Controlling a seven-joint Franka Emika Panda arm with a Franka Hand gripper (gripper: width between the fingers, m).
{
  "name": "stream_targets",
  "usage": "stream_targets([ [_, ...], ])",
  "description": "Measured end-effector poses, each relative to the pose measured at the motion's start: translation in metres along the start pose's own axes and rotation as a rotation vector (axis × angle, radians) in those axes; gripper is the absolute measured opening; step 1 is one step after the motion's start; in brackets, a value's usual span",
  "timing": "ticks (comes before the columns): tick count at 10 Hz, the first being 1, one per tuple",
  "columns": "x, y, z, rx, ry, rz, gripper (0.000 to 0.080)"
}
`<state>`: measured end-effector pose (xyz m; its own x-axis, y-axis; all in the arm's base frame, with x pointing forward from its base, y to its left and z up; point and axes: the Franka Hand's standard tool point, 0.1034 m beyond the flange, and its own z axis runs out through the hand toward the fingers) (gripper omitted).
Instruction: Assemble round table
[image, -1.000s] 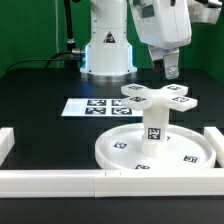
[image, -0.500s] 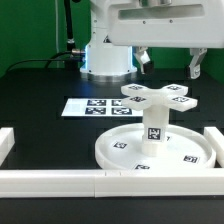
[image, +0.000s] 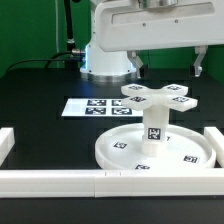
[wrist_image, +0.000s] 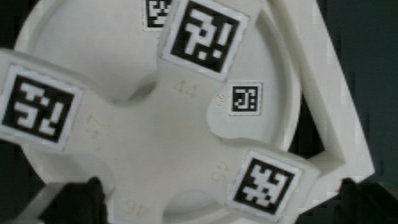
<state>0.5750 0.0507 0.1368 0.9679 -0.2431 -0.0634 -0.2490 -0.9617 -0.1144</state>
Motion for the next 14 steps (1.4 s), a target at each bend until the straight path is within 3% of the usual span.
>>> stream_targets([
  [1, -0.001, -0.001, 0.000, -0.033, 0.002, -0.171, 0.0649],
  [2, 0.000, -0.002, -0.001, -0.039, -0.002, -0.296, 0.0649],
  [8, 0.002, 0.002, -0.001, -0.050, -0.006, -0.742, 0.0649],
  [12, 0.005, 0.005, 0.003, -0.171, 0.029, -1.297, 0.0649],
  [14, 0.006, 0.008, 0.004, -0.179, 0.014, -1.426, 0.0649],
])
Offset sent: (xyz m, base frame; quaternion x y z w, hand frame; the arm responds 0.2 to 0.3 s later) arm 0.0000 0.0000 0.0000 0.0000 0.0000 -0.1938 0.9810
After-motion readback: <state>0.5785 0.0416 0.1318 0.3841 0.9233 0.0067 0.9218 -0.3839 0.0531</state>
